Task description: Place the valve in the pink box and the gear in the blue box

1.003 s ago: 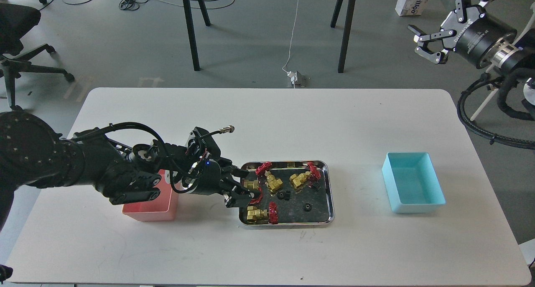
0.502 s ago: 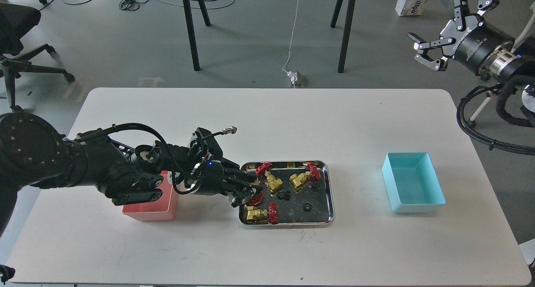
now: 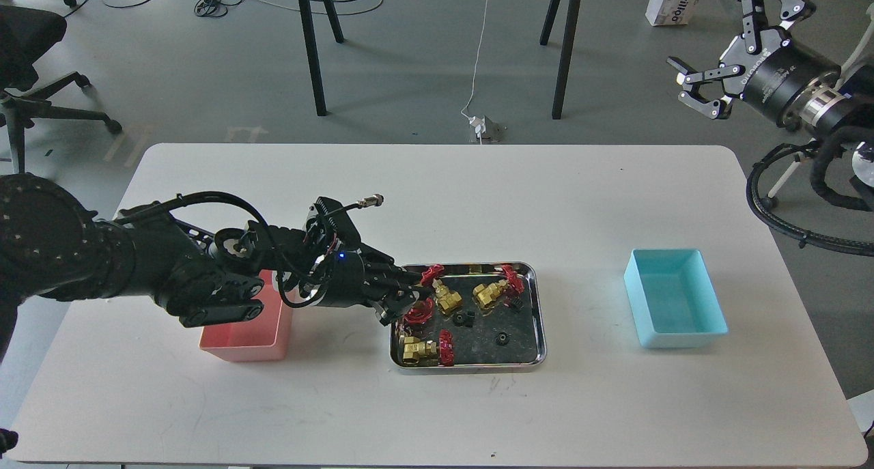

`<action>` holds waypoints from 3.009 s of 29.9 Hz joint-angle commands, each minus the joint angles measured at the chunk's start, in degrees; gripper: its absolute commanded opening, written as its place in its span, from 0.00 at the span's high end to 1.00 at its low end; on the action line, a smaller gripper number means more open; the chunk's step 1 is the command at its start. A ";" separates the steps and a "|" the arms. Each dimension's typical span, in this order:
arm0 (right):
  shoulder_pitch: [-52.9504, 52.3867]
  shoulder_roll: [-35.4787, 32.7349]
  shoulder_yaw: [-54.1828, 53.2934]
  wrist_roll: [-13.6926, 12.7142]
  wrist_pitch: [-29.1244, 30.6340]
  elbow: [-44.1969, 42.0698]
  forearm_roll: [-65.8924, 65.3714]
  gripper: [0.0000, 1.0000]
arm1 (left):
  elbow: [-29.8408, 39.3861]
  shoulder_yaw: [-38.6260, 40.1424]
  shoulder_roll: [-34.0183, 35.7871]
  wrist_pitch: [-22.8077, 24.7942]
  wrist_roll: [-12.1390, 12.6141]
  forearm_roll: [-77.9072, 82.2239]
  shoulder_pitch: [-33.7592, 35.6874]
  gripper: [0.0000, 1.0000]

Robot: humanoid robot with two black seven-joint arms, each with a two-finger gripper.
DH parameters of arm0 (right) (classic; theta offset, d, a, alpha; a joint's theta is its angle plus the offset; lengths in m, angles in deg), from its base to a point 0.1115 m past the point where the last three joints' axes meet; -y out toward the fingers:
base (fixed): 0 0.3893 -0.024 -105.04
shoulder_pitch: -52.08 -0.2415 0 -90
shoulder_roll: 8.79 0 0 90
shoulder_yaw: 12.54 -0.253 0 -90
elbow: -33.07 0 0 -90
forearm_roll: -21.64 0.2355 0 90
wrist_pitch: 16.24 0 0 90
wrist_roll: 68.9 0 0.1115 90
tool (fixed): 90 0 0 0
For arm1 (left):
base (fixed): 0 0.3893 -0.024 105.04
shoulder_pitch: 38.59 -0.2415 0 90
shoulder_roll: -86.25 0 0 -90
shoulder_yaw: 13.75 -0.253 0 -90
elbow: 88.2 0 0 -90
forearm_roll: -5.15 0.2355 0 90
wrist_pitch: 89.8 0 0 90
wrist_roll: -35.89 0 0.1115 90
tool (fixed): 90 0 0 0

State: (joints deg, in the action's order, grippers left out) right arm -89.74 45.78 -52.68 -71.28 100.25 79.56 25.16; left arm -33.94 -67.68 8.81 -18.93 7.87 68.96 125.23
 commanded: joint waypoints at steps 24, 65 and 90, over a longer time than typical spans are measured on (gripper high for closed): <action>-6.80 3.18 -2.31 -0.53 -19.28 0.79 0.00 0.00 | 18.60 8.32 39.82 0.23 0.02 10.62 1.43 0.87; -2.40 -0.69 -1.17 -0.35 -16.83 2.90 0.80 0.00 | 12.62 20.52 35.60 1.19 0.02 11.86 -8.16 0.33; -28.67 10.55 55.85 0.61 1.51 30.14 -79.45 0.14 | 16.50 84.61 12.24 47.13 0.02 -48.96 -23.71 0.13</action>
State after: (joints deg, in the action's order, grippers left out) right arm -116.10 54.69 -3.54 -70.62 101.78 106.21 -52.28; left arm -13.51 14.23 26.58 28.05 7.90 20.25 104.06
